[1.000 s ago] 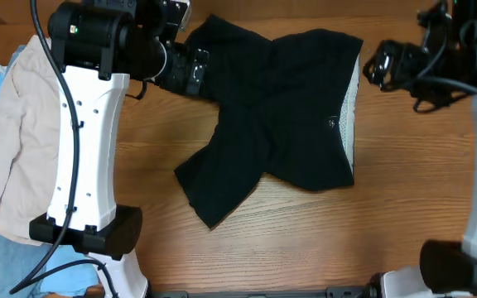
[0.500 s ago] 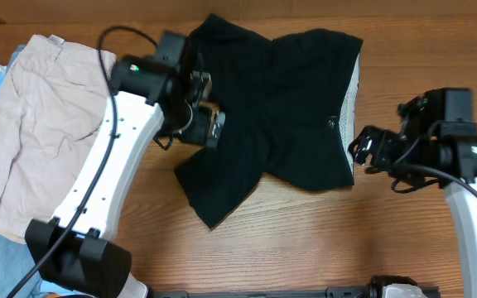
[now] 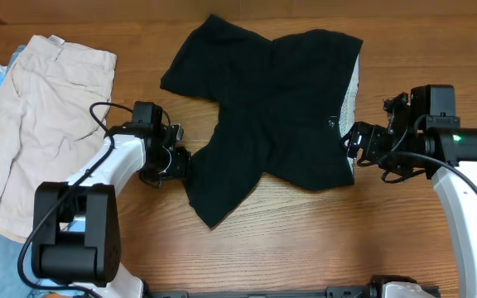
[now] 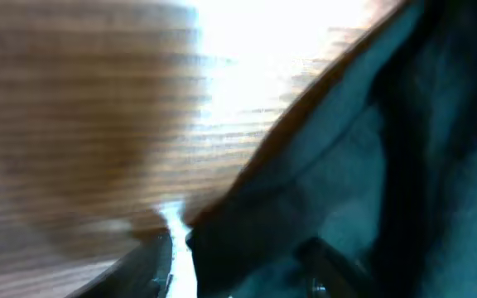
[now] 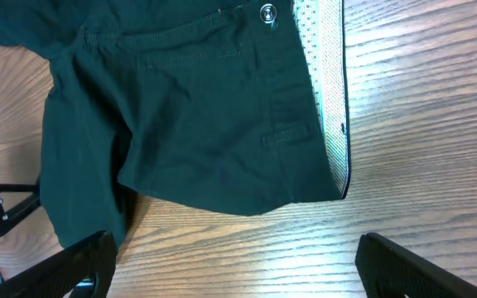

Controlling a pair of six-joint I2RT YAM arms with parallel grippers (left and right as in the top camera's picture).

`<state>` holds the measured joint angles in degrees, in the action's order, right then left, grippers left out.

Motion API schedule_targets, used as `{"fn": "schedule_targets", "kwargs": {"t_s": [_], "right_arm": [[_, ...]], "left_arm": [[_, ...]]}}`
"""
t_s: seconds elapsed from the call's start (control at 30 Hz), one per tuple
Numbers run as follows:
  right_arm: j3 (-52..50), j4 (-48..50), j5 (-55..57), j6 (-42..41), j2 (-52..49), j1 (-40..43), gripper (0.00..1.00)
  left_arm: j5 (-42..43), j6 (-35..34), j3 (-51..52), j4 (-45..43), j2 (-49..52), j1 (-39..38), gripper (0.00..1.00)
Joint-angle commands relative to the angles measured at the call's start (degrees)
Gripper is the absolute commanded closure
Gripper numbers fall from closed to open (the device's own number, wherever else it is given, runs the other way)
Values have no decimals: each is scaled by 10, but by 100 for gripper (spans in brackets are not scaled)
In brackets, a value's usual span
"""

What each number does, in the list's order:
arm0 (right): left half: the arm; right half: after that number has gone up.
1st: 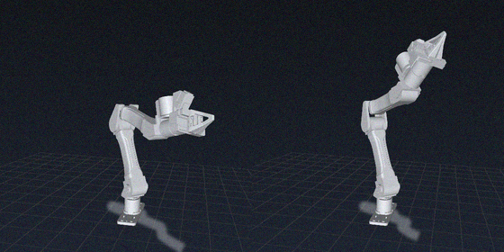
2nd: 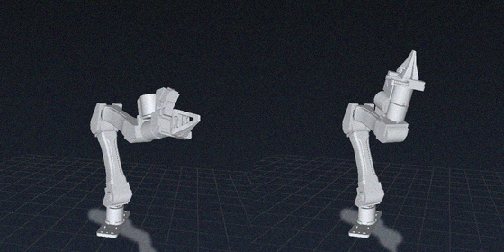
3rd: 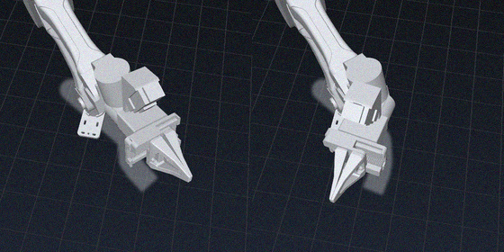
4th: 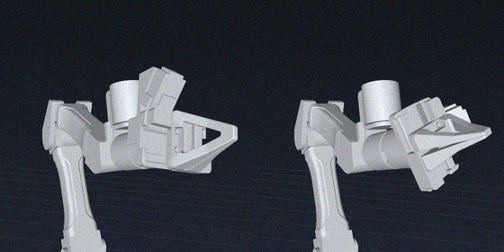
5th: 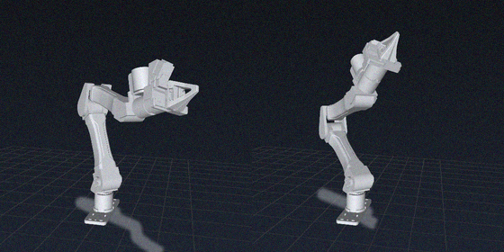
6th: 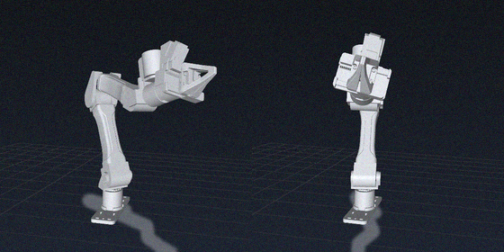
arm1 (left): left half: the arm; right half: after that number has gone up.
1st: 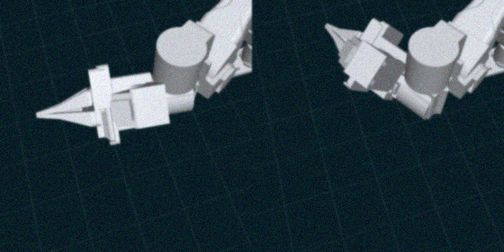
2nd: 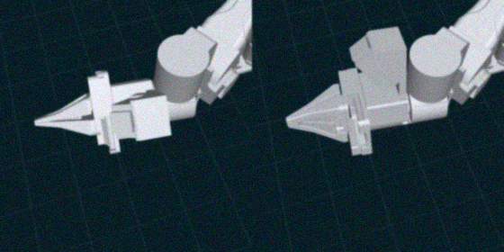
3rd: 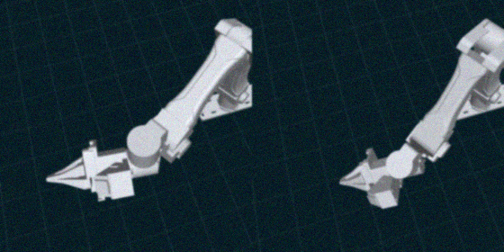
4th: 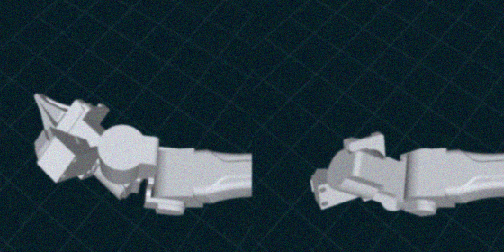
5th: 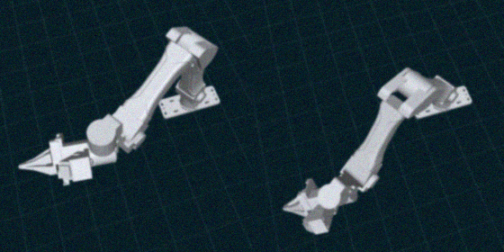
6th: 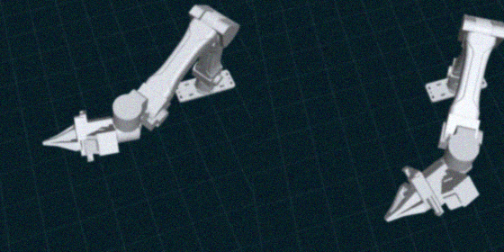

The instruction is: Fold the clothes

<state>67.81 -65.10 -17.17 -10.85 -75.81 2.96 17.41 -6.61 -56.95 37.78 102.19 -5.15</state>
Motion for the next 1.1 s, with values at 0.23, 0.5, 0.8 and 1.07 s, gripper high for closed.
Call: {"fn": "schedule_targets", "kwargs": {"t_s": [0.23, 0.5, 0.8, 1.07], "right_arm": [[1, 10, -3, 4, 1, -1, 4], [1, -10, 23, 4, -5, -1, 3], [-24, -3, 14, 38, -139, -1, 7], [-142, 148, -40, 90, -167, -1, 29]], "left_arm": [[-200, 19, -253, 117, 38, 0, 96], [-284, 26, -318, 117, 38, 0, 0], [-82, 58, -312, 389, 38, 0, 0], [-17, 68, -147, 348, 38, -1, 1]]}}
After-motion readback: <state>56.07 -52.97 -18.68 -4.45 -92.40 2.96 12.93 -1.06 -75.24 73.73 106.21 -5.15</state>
